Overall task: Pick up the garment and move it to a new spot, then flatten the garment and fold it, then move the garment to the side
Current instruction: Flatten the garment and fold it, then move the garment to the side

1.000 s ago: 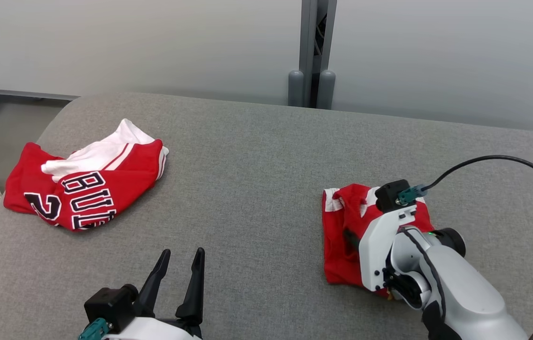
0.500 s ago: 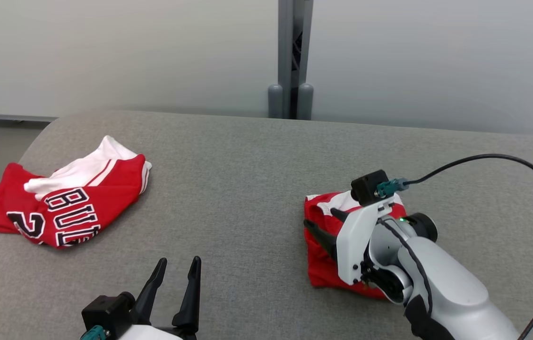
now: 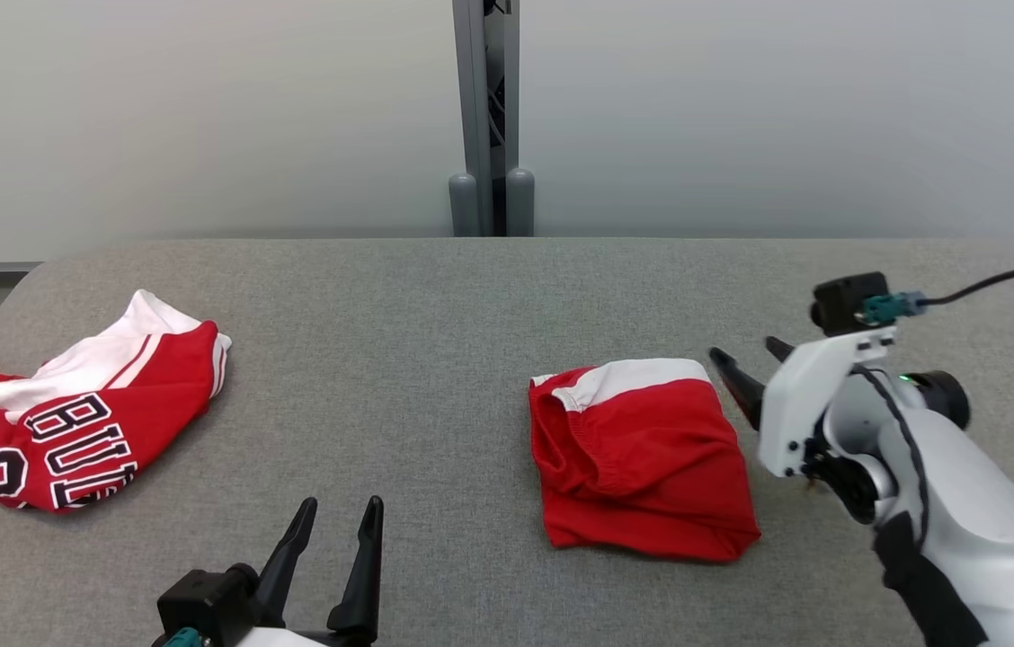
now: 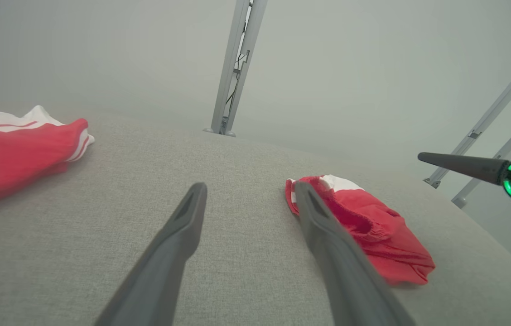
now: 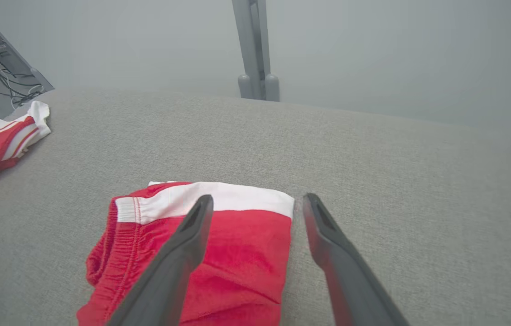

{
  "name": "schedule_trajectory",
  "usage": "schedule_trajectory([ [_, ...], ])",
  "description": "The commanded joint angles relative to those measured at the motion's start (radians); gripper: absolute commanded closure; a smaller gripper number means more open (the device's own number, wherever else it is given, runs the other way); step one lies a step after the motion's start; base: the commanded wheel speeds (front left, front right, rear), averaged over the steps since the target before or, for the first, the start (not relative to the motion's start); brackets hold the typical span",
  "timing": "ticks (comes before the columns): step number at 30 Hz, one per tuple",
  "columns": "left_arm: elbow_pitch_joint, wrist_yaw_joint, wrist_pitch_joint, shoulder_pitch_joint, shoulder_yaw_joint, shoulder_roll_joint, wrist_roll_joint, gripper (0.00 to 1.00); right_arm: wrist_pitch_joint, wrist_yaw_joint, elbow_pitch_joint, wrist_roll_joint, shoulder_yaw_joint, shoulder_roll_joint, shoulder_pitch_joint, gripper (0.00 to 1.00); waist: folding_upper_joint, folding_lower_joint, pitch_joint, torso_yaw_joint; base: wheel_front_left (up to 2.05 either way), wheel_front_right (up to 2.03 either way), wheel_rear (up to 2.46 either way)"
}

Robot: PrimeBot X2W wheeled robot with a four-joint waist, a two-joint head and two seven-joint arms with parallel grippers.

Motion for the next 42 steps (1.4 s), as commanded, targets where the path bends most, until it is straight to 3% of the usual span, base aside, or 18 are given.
schedule_trajectory([
  [1,-0.003,0.009,0.002,0.000,-0.001,0.007,0.009,0.00,0.012,0.000,0.006,-0.007,-0.009,-0.026,0.023,0.00,0.0000,0.0000,0.003,0.000,0.00,0.00,0.00],
  [14,-0.012,0.013,0.014,-0.037,-0.011,0.013,0.025,0.00,0.140,0.000,-0.021,0.069,-0.027,-0.114,0.078,0.00,0.0000,0.0000,0.061,0.065,0.00,0.00,0.00],
  [32,0.001,0.003,0.010,-0.069,-0.012,0.004,0.029,0.00,0.230,0.000,0.127,0.127,-0.063,-0.103,0.048,0.00,0.0000,0.0000,0.108,0.168,0.00,0.00,0.00],
  [33,0.001,0.003,0.010,-0.068,-0.011,0.004,0.029,0.00,0.228,0.000,0.136,0.128,-0.062,-0.100,0.044,0.13,0.0000,0.0000,0.109,0.170,0.00,0.00,0.00],
  [34,0.001,0.004,0.009,-0.068,-0.010,0.004,0.028,0.00,0.219,0.000,0.150,0.126,-0.059,-0.095,0.037,0.63,0.0000,0.0000,0.111,0.173,0.00,0.00,0.00],
  [35,0.001,0.005,0.008,-0.068,-0.010,0.004,0.028,0.00,0.213,0.000,0.153,0.124,-0.057,-0.093,0.033,0.75,0.0000,0.0000,0.112,0.173,0.00,0.00,0.00],
  [36,0.000,0.006,0.008,-0.068,-0.009,0.004,0.028,0.00,0.207,0.000,0.157,0.123,-0.056,-0.092,0.027,0.98,0.0000,0.0000,0.113,0.173,0.00,0.00,0.00],
  [42,-0.012,0.013,0.004,-0.071,-0.004,0.004,0.031,0.00,0.174,0.000,0.175,0.108,-0.040,-0.107,-0.013,1.00,0.0000,0.0000,0.122,0.148,0.00,0.00,0.00],
])
